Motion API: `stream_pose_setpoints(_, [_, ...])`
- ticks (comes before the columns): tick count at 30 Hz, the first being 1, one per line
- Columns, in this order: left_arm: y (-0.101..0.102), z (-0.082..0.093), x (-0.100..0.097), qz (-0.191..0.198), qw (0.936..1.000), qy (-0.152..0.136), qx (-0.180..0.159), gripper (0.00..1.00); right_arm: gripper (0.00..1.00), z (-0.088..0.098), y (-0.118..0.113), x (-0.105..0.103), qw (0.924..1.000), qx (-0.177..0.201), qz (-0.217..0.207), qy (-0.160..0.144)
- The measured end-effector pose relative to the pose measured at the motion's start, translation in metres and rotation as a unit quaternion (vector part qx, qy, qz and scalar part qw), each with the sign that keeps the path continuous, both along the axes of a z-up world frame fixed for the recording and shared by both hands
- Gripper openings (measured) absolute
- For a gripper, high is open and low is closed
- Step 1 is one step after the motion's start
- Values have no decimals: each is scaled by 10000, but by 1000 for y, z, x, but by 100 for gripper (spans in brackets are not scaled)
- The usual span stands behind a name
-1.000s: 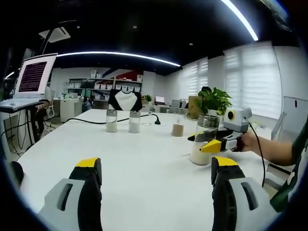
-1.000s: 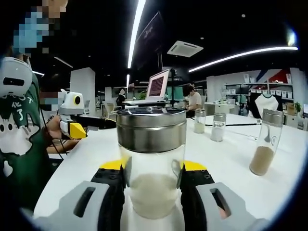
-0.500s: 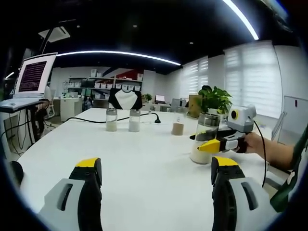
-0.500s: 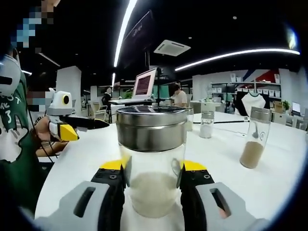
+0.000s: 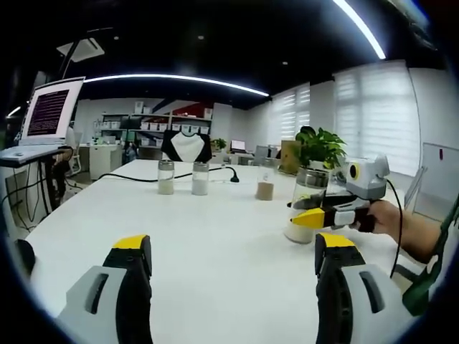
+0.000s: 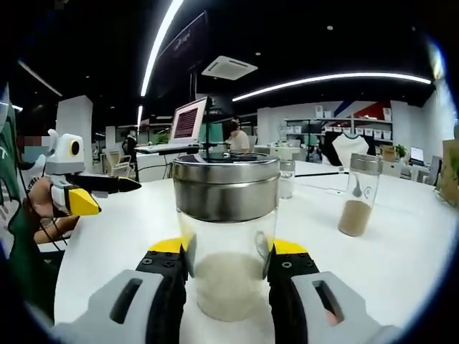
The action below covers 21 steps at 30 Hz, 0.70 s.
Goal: Rotate the seasoning bottle until the label or dispensing opening points toward the visible target arrow and the bottle remains upright within the marked orientation range
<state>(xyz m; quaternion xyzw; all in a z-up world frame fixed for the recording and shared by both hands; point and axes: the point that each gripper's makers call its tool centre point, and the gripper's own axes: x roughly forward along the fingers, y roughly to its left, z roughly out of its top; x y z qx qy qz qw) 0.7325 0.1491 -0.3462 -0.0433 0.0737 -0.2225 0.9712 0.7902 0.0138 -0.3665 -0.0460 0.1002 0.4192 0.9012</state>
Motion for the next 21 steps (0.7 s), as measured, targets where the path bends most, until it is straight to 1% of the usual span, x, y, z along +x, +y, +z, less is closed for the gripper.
stream_pose_setpoints(11, [-2,2,-1,-41,10000,-16,-21,100,42,-4,-3,1,9986,-76,-524,-19])
stream_pose_setpoints(14, [-2,2,-1,-36,10000,-9,-7,100,42,-4,-6,1,9965,-60,-824,-81])
stream_pose_setpoints(17, [-3,2,-2,-57,10000,12,-30,100,42,-4,-6,1,9955,-84,-940,-108])
stream_pose_setpoints(19, [-3,2,-2,-61,10000,19,-44,100,42,-5,-8,2,9944,-110,-1052,-44])
stream_pose_setpoints(21, [-3,1,-2,-57,10000,33,-17,100,42,-6,-8,2,9929,-179,-1172,-43])
